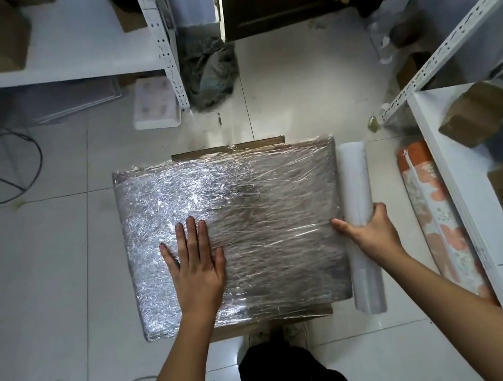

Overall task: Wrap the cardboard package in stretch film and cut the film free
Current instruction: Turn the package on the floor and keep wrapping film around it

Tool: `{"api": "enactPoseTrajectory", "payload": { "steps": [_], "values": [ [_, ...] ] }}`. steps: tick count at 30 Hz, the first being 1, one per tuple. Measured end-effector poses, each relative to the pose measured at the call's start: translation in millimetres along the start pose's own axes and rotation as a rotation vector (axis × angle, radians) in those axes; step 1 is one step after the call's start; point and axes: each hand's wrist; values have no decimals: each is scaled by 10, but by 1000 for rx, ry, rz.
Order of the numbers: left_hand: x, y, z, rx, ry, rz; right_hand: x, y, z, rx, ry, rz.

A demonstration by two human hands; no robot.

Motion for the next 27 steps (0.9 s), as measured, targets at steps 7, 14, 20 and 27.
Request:
{"api": "enactPoseTrajectory", "payload": {
  "steps": [7, 14, 20, 27],
  "values": [
    [19, -23, 3, 3, -11, -6, -73, 20, 91, -112, -277, -27],
    [29, 48, 14, -2, 34, -46, -103, 2, 247, -211, -106, -189],
    [31, 1, 6, -6, 37, -54, -21, -98, 145, -130, -2, -220],
    [28, 70, 15, 2, 31, -71, 114, -193, 52, -89, -55, -150]
  ]
}}
Point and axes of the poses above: each hand's wrist, its own y-axis away from the middle knuckle, its own x-axis out of the palm, z = x × y, and after that the axes turned 7 degrees about -z, right-handed
